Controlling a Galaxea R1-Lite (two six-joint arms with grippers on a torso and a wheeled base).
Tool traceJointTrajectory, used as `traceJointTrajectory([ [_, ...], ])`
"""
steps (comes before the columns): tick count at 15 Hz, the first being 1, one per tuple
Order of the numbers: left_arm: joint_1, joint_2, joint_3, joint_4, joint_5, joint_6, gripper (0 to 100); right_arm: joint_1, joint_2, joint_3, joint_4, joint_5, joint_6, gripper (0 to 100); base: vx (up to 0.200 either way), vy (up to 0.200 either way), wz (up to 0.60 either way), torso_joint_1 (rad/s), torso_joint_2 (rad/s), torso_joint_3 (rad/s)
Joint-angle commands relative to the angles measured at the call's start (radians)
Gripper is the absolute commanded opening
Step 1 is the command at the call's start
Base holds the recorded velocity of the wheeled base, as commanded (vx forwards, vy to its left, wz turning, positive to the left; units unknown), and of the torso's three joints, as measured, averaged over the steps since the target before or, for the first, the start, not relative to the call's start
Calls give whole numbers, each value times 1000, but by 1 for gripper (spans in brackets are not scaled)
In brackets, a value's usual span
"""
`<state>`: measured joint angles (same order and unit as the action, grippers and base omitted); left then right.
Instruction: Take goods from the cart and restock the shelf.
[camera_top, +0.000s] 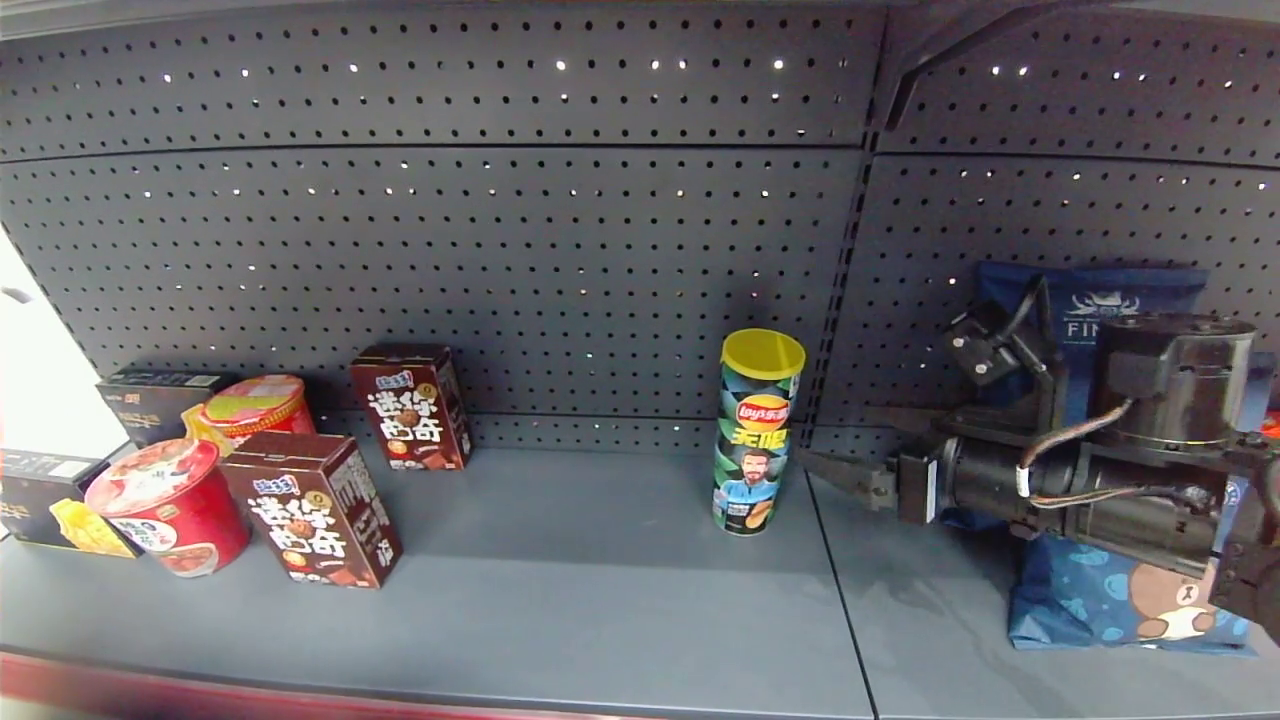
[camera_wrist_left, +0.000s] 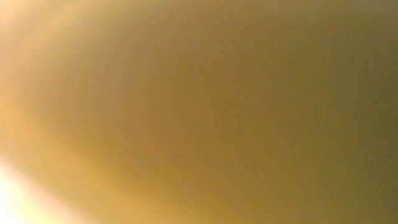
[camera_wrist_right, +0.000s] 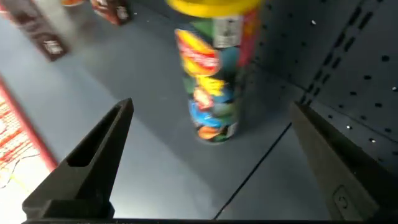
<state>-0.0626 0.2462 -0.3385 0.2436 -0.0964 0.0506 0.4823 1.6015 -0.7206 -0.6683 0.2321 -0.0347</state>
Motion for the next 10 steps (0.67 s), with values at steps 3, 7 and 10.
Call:
traceJointTrajectory([
  [3,-16,4,6,2,-3,-12,0,-102,195,-102,-129,124,-1,100,0,0,0,0,0,0],
  [7,-39,8,10,3,-2,-15,0,-94,258,-123,-143,151,-2,100,0,0,0,0,0,0],
  [10,-37,8,12,3,0,-15,0,-87,296,-123,-186,179,-2,100,0,0,0,0,0,0],
])
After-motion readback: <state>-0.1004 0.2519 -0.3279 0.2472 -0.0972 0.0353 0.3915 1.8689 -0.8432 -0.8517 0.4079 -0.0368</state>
